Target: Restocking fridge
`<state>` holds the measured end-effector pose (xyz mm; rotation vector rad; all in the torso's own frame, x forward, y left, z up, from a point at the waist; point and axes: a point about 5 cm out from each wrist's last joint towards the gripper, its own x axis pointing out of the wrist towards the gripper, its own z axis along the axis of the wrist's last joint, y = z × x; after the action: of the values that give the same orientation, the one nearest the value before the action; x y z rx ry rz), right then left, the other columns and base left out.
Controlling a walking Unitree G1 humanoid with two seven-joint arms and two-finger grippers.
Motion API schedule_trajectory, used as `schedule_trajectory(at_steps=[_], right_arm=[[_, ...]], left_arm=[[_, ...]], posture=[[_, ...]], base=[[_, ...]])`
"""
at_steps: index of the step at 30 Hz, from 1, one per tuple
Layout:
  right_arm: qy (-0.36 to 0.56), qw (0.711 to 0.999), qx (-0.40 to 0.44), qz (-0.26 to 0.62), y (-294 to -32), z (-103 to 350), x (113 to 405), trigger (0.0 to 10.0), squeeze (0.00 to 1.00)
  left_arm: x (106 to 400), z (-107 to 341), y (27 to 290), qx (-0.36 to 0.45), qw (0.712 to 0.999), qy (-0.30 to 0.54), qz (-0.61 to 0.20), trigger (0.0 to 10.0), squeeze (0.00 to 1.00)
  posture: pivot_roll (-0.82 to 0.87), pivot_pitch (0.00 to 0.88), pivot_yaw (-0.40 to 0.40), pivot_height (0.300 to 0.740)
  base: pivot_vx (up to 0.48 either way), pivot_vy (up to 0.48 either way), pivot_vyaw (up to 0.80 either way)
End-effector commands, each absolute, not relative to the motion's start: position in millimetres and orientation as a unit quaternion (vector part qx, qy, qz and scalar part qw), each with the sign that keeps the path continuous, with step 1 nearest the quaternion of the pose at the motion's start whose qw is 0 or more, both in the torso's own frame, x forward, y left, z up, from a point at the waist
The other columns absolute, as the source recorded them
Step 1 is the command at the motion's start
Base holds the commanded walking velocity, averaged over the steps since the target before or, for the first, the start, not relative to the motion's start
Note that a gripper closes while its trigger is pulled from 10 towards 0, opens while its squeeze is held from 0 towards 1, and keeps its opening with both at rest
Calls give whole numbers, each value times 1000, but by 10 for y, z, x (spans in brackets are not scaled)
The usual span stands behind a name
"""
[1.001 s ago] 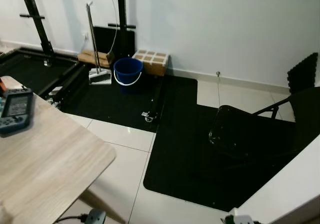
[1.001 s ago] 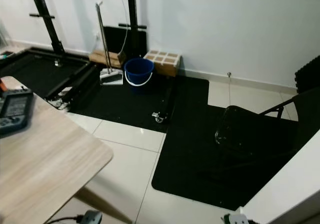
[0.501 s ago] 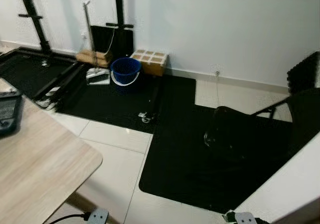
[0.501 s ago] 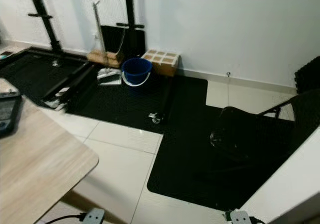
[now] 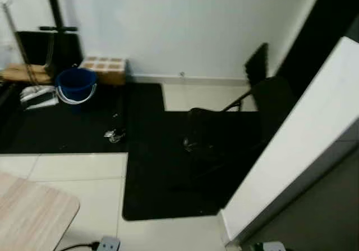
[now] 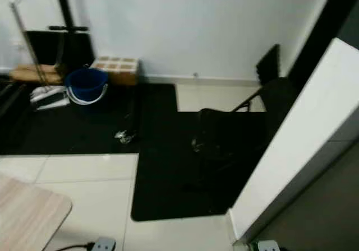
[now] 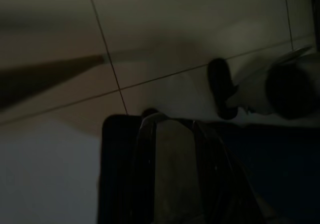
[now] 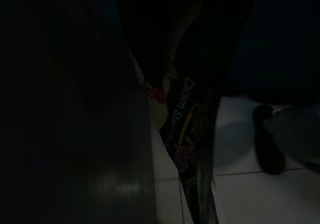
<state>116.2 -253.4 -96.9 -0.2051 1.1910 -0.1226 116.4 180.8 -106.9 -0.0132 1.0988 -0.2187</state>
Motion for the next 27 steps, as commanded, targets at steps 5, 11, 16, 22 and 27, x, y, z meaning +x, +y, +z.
schedule_trajectory(at_steps=[5, 11, 16, 22, 27], right_arm=[[560, 819, -104, -60, -2581, -957, 1157, 10000, 0], [561, 819, -106, -59, -2581, -959, 1152, 10000, 0], [560, 820, -105, -61, -2586, -956, 1155, 10000, 0], [555, 823, -108, -60, -2595, -944, 1182, 10000, 0], [554, 823, -110, -60, -2598, -942, 1184, 10000, 0]], left_arm=[[1005, -1122, 1764, -14, 829, 548, -109, 10000, 0], [1000, -1122, 1767, -13, 829, 548, -110, 10000, 0], [1002, -1122, 1766, -13, 829, 548, -110, 10000, 0], [1010, -1120, 1764, -11, 830, 547, -112, 10000, 0], [1018, -1119, 1757, -11, 830, 547, -113, 10000, 0]], posture=[[71, 0, -61, 740], [71, 0, -61, 740], [72, 0, -62, 740], [70, 0, -63, 740], [70, 0, -62, 740]], base=[[0, 0, -800], [0, 0, -800], [0, 0, -800], [0, 0, 0], [0, 0, 0]])
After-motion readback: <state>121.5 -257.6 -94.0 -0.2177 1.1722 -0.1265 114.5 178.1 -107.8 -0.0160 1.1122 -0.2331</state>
